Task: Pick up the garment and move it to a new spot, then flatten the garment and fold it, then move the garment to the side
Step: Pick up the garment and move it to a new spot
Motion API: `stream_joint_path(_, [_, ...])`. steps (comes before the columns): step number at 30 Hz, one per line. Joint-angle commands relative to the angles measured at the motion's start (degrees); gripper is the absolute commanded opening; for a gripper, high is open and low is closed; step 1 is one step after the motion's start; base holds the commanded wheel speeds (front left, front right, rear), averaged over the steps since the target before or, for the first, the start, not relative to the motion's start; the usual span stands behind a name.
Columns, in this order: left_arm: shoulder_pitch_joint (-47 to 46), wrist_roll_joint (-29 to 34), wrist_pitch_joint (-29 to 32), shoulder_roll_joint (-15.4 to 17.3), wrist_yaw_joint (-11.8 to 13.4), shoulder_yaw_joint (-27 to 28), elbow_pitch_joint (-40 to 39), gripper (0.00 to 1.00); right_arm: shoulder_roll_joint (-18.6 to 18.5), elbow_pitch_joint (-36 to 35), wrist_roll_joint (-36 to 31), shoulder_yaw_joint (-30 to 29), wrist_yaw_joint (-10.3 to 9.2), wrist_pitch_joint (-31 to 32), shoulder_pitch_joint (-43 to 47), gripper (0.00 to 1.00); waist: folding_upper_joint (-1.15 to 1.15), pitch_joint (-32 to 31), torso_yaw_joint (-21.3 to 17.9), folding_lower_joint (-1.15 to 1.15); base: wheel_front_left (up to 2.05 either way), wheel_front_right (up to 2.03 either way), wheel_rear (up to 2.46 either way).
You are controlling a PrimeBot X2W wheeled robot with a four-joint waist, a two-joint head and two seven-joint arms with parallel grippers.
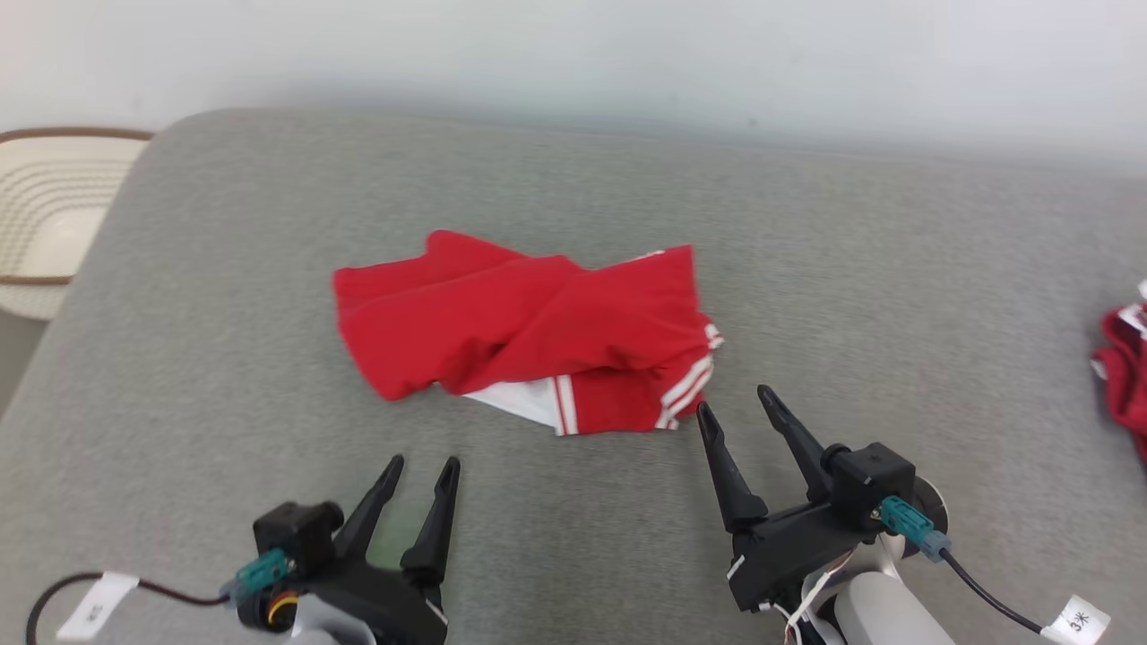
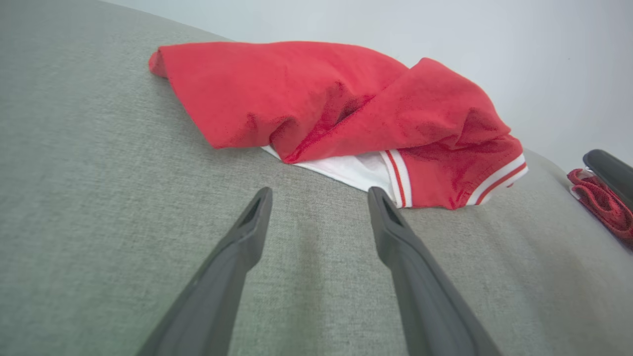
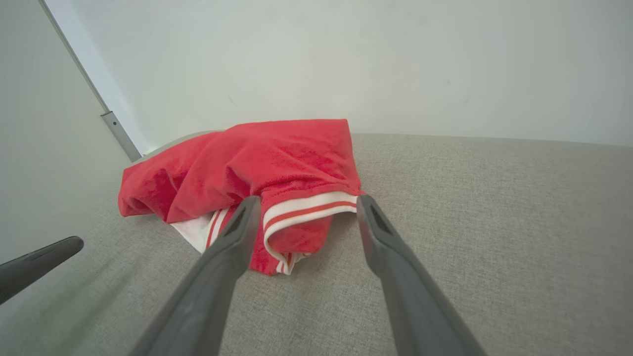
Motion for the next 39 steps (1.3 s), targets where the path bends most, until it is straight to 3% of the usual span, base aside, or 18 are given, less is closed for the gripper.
stream_joint_path(1, [1.8, 0.7, -0.2, -0.2, 0.0, 0.9, -0.3, 1.00, -0.2, 0.9, 0.6, 0.3, -0.07, 0.0, 0.2, 1.00, 0.00, -0.2, 3.6, 0.01, 0.00, 0.00, 0.00])
stream_joint_path(15, [5.5, 1.6, -0.2, -1.1, 0.0, 4.1, -2.5, 1.00, -0.6, 7.7, 1.1, -0.8, -0.07, 0.0, -2.7, 1.00, 0.00, 1.5, 10.3, 0.01, 0.00, 0.00, 0.00])
stream_joint_path(16, [5.5, 1.4, -0.2, -1.0, 0.0, 4.0, -2.6, 1.00, -0.4, 8.2, 0.9, -1.1, -0.07, 0.0, -3.0, 0.85, 0.00, 1.5, 10.5, 0.01, 0.00, 0.00, 0.00])
stream_joint_path(17, [5.7, 1.3, -0.2, -1.0, 0.0, 3.9, -2.6, 1.00, -0.3, 8.6, 0.6, -1.5, -0.07, 0.0, -3.3, 0.51, 0.00, 1.6, 10.7, 0.01, 0.00, 0.00, 0.00])
stream_joint_path(18, [5.8, 1.2, -0.2, -1.1, 0.0, 3.9, -2.7, 1.00, -0.1, 8.8, 0.4, -1.9, -0.07, 0.0, -3.6, 0.40, 0.00, 1.6, 10.8, 0.01, 0.00, 0.00, 0.00])
stream_joint_path(19, [5.9, 1.2, -0.2, -1.1, 0.0, 3.9, -2.7, 1.00, 0.0, 8.8, 0.2, -2.5, -0.07, 0.0, -3.9, 0.00, 0.00, 1.6, 10.8, 0.01, 0.00, 0.00, 0.00])
stream_joint_path(26, [6.5, 0.9, -0.2, -1.1, 0.0, 5.0, -3.0, 1.00, -0.7, 5.7, 0.3, -6.4, -0.07, 0.0, -4.4, 0.00, 0.00, 0.8, 9.7, 0.01, 0.00, 0.00, 0.00])
stream_joint_path(32, [7.8, -0.1, -0.2, -1.1, 0.0, 4.2, -3.3, 1.00, -5.1, 0.2, 2.2, -10.3, -0.07, 0.0, -1.8, 0.00, 0.00, -1.1, 7.2, 0.01, 0.00, 0.00, 0.00])
stream_joint_path(37, [8.4, -0.6, -0.2, -1.0, 0.0, 3.4, -3.3, 1.00, -9.3, 2.6, 3.1, -13.0, -0.07, 0.0, 1.5, 0.00, 0.00, -2.8, 5.0, 0.01, 0.00, 0.00, 0.00])
stream_joint_path(38, [8.5, -0.7, -0.2, -1.0, 0.0, 3.3, -3.1, 1.00, -9.9, 3.9, 3.3, -13.5, -0.07, 0.0, 1.7, 0.16, 0.00, -3.1, 4.6, 0.01, 0.00, 0.00, 0.00])
stream_joint_path(39, [8.5, -0.6, -0.2, -1.1, 0.0, 3.2, -3.1, 1.00, -10.4, 5.0, 3.1, -14.1, -0.07, 0.0, 1.9, 0.54, 0.00, -3.4, 4.2, 0.01, 0.00, 0.00, 0.00])
